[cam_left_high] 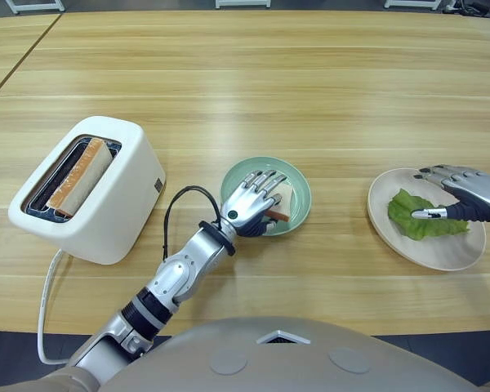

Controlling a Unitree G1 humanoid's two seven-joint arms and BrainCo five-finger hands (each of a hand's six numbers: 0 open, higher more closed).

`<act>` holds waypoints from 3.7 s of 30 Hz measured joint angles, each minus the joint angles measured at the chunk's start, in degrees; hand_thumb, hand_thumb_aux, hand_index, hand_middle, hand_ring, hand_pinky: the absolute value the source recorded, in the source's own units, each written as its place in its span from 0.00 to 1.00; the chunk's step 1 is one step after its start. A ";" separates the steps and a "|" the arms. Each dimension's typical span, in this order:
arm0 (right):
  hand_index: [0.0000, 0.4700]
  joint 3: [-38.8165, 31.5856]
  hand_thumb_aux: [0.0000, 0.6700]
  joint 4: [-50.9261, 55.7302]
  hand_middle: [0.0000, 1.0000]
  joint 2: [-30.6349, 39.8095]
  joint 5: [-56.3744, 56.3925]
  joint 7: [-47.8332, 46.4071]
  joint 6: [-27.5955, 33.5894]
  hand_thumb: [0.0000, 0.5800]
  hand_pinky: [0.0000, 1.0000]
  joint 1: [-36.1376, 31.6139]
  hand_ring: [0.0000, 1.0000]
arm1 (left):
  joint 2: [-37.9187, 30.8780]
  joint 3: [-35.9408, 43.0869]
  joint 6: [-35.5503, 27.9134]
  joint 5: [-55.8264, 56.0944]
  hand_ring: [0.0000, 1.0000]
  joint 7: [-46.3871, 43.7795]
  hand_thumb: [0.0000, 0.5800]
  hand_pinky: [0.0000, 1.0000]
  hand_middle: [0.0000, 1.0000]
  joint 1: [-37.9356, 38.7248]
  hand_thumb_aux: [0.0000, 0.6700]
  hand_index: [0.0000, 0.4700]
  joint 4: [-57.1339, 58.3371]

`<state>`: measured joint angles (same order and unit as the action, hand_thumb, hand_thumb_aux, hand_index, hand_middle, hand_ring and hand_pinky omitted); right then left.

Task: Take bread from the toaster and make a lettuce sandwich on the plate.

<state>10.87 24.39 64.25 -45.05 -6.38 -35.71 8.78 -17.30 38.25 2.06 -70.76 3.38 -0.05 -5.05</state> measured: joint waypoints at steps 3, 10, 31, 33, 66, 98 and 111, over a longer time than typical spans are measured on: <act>0.00 -3.46 0.00 2.14 0.00 0.82 -0.65 1.81 -0.17 0.00 0.00 -1.10 0.00 | -0.30 -0.23 -0.96 0.13 0.00 -1.12 0.00 0.00 0.00 1.01 0.00 0.00 0.54; 0.00 -11.76 0.00 7.85 0.00 2.88 -6.06 5.97 0.23 0.00 0.00 -4.13 0.00 | 0.15 -0.34 -2.28 1.20 0.00 -2.80 0.00 0.00 0.00 3.16 0.00 0.00 -1.14; 1.00 -21.41 1.00 11.62 0.00 2.89 -4.11 13.30 -2.81 1.00 0.00 -11.77 0.00 | 0.17 -17.68 -2.75 16.68 0.00 -6.27 0.00 0.00 0.00 20.95 0.00 0.00 -33.77; 1.00 -20.53 1.00 8.75 0.00 2.88 -1.58 13.19 -4.08 1.00 0.00 -12.40 0.00 | 0.53 -18.76 -2.45 18.50 0.00 -5.97 0.00 0.00 0.00 23.83 0.00 0.00 -35.53; 0.16 -43.88 0.16 -0.14 0.00 -31.27 -10.18 2.51 -4.83 0.30 0.00 -40.60 0.00 | 4.45 -23.36 3.40 34.23 0.00 -5.77 0.00 0.00 0.00 32.55 0.00 0.00 -34.60; 0.00 -23.31 0.00 -25.87 0.00 -19.92 9.11 -6.57 2.42 0.00 0.00 -24.40 0.00 | -7.38 -75.21 -2.99 26.83 0.00 -22.12 0.08 0.00 0.00 38.77 0.04 0.04 -41.41; 0.00 -23.18 0.00 -26.51 0.00 -20.30 8.97 -6.57 2.34 0.00 0.00 -22.60 0.00 | -8.45 -72.71 0.71 32.78 0.00 -19.98 1.00 0.00 0.00 34.00 1.00 1.00 -35.82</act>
<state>-12.31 -2.12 43.96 -36.08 -12.95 -33.37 -13.82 -25.75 -34.46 2.77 -37.98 -16.60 33.95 -40.87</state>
